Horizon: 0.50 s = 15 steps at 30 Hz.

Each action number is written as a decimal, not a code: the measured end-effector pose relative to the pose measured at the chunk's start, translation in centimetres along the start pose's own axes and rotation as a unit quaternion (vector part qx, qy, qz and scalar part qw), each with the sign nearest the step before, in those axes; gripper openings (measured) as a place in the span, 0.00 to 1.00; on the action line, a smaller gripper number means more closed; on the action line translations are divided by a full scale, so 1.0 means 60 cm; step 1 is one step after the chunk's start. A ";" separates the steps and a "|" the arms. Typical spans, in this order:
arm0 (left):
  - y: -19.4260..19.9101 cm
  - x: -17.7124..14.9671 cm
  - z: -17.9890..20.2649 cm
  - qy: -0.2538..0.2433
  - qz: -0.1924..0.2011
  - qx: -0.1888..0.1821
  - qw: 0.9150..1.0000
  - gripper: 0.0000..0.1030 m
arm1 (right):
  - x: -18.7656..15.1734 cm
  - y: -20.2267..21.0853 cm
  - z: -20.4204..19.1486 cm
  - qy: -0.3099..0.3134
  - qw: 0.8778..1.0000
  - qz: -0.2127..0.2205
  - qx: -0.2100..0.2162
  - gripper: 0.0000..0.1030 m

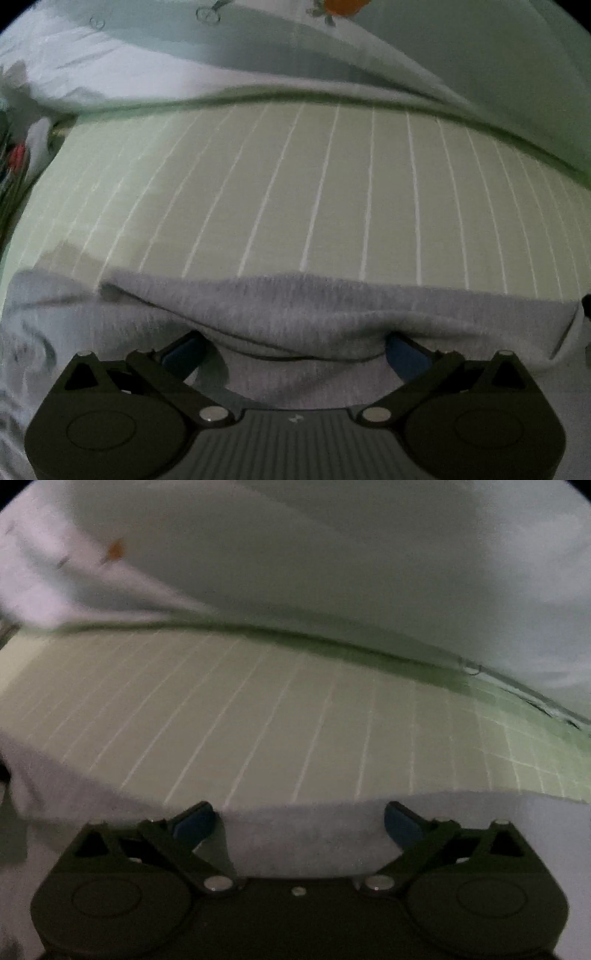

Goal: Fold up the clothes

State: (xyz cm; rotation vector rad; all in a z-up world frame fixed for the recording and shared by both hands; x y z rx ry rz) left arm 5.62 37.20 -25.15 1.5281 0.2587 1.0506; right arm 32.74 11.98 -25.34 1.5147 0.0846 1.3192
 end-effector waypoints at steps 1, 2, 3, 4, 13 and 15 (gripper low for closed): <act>-0.004 0.011 -0.001 0.002 0.008 0.008 1.000 1.00 | 0.005 -0.006 0.002 -0.015 1.000 -0.004 -0.011 0.97; -0.007 0.023 -0.004 0.004 0.015 0.023 1.000 1.00 | 0.011 -0.012 0.005 -0.029 0.999 -0.008 -0.022 0.97; -0.010 0.034 -0.006 0.008 0.022 0.037 0.999 1.00 | 0.016 -0.017 0.007 -0.043 0.998 -0.012 -0.032 0.97; -0.012 0.043 -0.011 0.015 0.028 0.044 0.999 1.00 | 0.016 -0.014 0.009 -0.049 0.998 -0.013 -0.039 0.97; 0.064 0.028 -0.100 0.075 0.069 0.063 0.993 1.00 | -0.029 0.064 -0.029 -0.075 0.996 -0.023 -0.040 0.98; 0.090 0.011 -0.138 0.094 0.071 0.071 0.990 1.00 | -0.040 0.090 -0.051 -0.077 0.996 -0.025 -0.032 0.98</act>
Point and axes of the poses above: each gripper's, at about its wrist camera, not at the fingertips, and y roughly against the way its jaws point, z to its right, x to its top, the point moved 4 cm from there along -y, roughly the way its jaws point, and after that the axes turned 11 degrees about -x, right-handed, at the moved point
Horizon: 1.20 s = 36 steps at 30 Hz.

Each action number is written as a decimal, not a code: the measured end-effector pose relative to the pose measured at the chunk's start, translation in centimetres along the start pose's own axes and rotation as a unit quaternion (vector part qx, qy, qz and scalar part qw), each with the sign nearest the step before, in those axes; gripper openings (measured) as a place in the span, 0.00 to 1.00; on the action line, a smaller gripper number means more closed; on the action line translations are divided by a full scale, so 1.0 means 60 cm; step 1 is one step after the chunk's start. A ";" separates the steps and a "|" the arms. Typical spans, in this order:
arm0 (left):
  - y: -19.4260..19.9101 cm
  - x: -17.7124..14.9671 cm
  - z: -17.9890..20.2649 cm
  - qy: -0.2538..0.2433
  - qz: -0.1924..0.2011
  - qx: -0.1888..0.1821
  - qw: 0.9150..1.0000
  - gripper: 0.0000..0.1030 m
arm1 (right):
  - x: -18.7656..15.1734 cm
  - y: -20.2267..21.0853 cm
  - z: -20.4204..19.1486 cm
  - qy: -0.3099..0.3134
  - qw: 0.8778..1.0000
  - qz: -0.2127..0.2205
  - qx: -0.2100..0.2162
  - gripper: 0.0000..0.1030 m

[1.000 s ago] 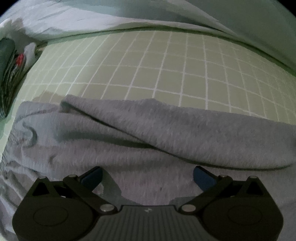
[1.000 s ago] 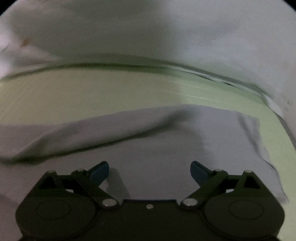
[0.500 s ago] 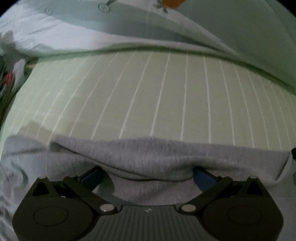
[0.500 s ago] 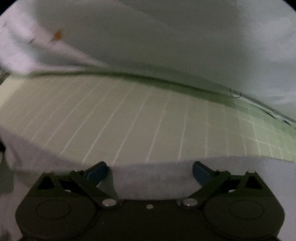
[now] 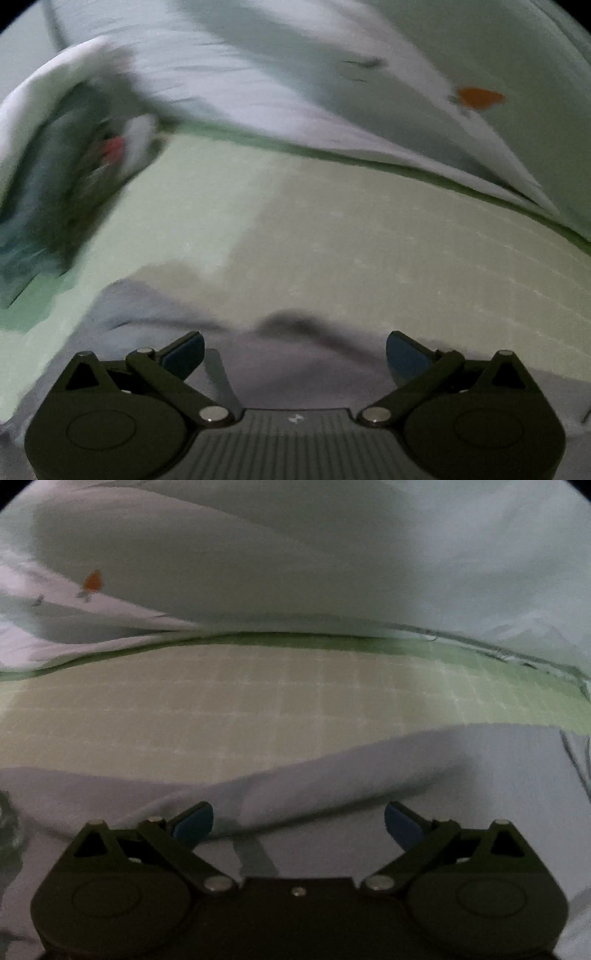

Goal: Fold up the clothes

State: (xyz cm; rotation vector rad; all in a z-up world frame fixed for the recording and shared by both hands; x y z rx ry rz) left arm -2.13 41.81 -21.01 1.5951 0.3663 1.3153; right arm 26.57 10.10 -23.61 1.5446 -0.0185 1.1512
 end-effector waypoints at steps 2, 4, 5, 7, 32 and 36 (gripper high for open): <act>0.019 -0.002 -0.048 0.016 0.004 0.012 1.000 1.00 | -0.008 0.019 -0.022 0.003 1.000 -0.001 0.011 0.98; 0.032 0.003 -0.101 0.031 0.015 0.027 0.999 1.00 | -0.014 0.030 -0.051 0.012 1.000 -0.002 0.016 0.98; 0.034 0.008 -0.123 0.039 0.021 0.025 0.999 0.99 | -0.018 0.035 -0.065 0.017 1.000 -0.003 0.018 0.98; 0.038 0.017 -0.168 0.054 0.032 0.021 0.998 0.96 | -0.019 0.044 -0.089 0.023 1.000 -0.006 0.015 0.98; -0.011 0.124 -0.259 0.030 0.093 0.051 0.994 0.75 | -0.059 0.078 -0.205 0.064 0.997 -0.022 -0.038 0.98; 0.016 0.089 -0.237 0.003 0.092 0.015 0.996 0.84 | -0.035 0.069 -0.217 0.053 0.998 -0.002 -0.023 0.98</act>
Point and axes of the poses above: each gripper's, at about its wrist camera, not at the fingertips, and y roughly against the way its jaws point, z to its right, x to its top, the point moved 4 cm from there along -y, roughly the way its jaws point, and after that the axes turned 11 degrees about -x, right-handed, at the moved point
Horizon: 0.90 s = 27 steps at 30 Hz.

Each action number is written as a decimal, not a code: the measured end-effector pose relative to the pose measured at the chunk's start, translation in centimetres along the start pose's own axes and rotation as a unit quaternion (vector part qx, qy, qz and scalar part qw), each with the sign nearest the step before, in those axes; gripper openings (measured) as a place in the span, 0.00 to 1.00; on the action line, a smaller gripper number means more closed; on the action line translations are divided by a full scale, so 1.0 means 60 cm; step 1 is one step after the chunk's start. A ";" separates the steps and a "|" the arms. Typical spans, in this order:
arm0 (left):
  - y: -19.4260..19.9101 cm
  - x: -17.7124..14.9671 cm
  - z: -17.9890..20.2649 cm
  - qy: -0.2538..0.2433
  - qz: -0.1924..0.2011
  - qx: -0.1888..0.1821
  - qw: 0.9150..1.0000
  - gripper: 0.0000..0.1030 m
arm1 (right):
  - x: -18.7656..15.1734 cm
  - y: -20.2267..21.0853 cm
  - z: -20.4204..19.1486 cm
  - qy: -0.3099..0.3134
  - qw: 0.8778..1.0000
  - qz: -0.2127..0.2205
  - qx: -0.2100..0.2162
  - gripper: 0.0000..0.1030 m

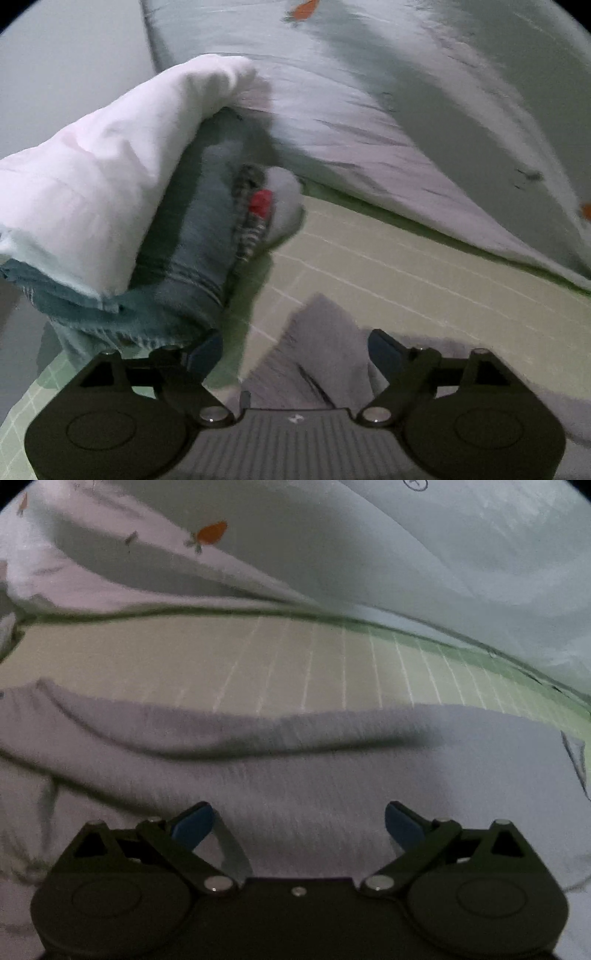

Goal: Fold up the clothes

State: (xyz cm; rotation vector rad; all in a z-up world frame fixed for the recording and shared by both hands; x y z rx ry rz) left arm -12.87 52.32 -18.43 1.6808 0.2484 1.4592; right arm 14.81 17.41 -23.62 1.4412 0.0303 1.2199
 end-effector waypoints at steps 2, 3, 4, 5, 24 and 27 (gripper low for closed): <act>0.010 -0.019 0.009 -0.013 -0.017 -0.015 1.000 0.85 | 0.013 -0.012 -0.005 -0.011 1.000 0.000 0.002 0.98; 0.011 -0.033 0.015 -0.021 -0.028 -0.020 0.999 0.85 | 0.019 -0.023 -0.006 -0.014 1.000 -0.004 -0.004 0.97; 0.010 -0.046 0.018 -0.027 -0.038 -0.021 0.999 0.85 | 0.025 -0.033 -0.009 -0.012 1.000 -0.008 -0.011 0.96; 0.006 -0.059 0.019 -0.031 -0.050 -0.017 0.998 0.85 | 0.029 -0.041 -0.012 -0.008 1.000 -0.011 -0.014 0.95; 0.050 -0.096 -0.068 0.023 -0.074 0.034 0.996 0.87 | 0.168 -0.162 0.021 -0.064 0.997 0.003 -0.043 0.92; 0.075 -0.109 -0.090 0.042 -0.080 0.046 0.995 0.89 | 0.122 -0.122 0.019 -0.057 0.998 -0.011 -0.023 0.94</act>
Point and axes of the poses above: each gripper's, at about its wrist camera, not at the fingertips, and y roughly against the way its jaws point, z to its right, x to its top, the point moved 4 cm from there along -y, roughly the way its jaws point, and after that the axes turned 11 degrees about -x, right-handed, at the moved point
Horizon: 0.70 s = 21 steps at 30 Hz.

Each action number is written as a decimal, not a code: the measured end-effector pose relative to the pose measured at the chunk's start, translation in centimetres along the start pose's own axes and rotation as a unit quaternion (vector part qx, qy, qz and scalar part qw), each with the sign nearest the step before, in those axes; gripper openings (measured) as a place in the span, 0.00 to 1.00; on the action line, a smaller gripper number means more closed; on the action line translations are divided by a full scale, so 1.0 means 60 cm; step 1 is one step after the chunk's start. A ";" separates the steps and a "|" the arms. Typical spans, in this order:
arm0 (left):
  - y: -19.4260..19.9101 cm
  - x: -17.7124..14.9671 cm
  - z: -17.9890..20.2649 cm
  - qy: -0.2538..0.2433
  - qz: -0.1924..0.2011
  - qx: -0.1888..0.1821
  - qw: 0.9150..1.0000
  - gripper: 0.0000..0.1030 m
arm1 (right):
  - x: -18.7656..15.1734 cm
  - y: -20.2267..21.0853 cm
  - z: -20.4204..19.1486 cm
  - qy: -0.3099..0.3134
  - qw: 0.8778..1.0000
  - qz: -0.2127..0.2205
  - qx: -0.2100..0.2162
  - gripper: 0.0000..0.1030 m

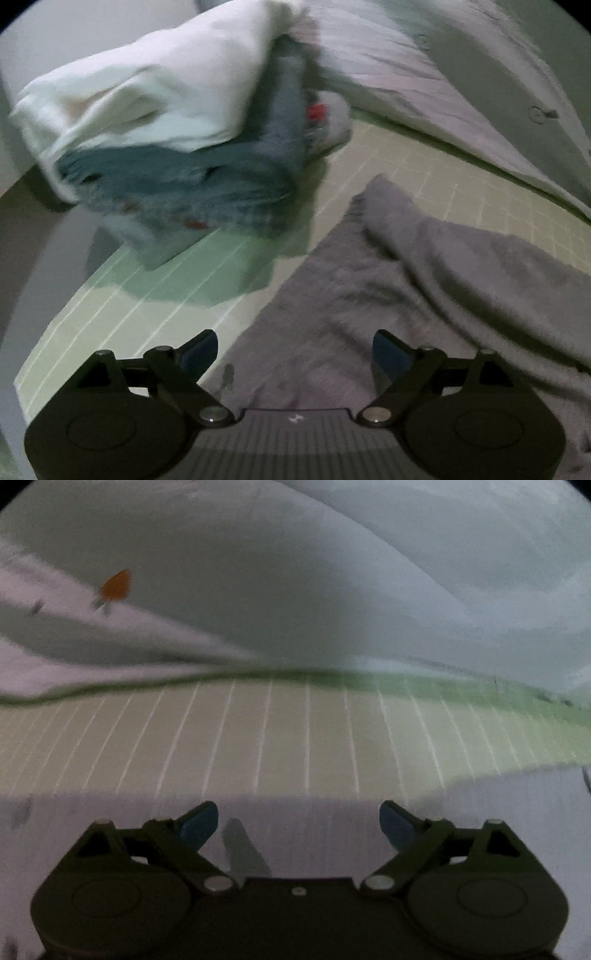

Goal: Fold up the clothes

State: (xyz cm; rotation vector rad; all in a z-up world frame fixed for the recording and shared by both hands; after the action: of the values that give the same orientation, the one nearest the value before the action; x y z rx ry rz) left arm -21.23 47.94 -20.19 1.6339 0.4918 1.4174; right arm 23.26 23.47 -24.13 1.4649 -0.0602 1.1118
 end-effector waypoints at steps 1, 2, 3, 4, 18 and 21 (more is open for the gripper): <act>0.006 -0.007 -0.010 0.010 -0.005 0.003 1.000 0.89 | -0.017 0.012 0.001 0.004 1.000 -0.006 0.005 0.94; 0.012 -0.015 -0.019 0.020 -0.010 0.005 1.000 0.89 | -0.036 0.023 0.002 0.007 1.000 -0.014 0.004 0.94; 0.018 -0.024 -0.029 0.033 -0.015 0.004 0.999 0.89 | -0.050 0.033 0.004 0.004 1.000 -0.021 0.003 0.94; 0.023 -0.034 -0.039 0.045 -0.021 0.001 0.999 0.89 | -0.064 0.042 0.007 0.002 1.000 -0.028 0.001 0.94; 0.056 -0.104 -0.130 0.160 -0.019 -0.038 0.986 0.16 | -0.205 0.193 0.018 0.000 0.997 -0.072 0.029 0.95; 0.072 -0.109 -0.176 0.187 -0.011 -0.001 0.982 0.15 | -0.235 0.220 0.040 0.007 0.997 -0.071 0.025 0.96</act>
State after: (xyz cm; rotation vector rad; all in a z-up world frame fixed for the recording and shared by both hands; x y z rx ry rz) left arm -33.90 44.40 -20.99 1.3573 0.7168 1.7157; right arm 8.96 10.34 -22.88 1.4822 0.0813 1.0140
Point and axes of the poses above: each gripper's, at about its wrist camera, not at the fingertips, and y roughly against the way its jaws point, z to its right, x to its top, the point moved 4 cm from there along -y, roughly the way its jaws point, and after that the axes turned 11 degrees about -x, right-handed, at the moved point
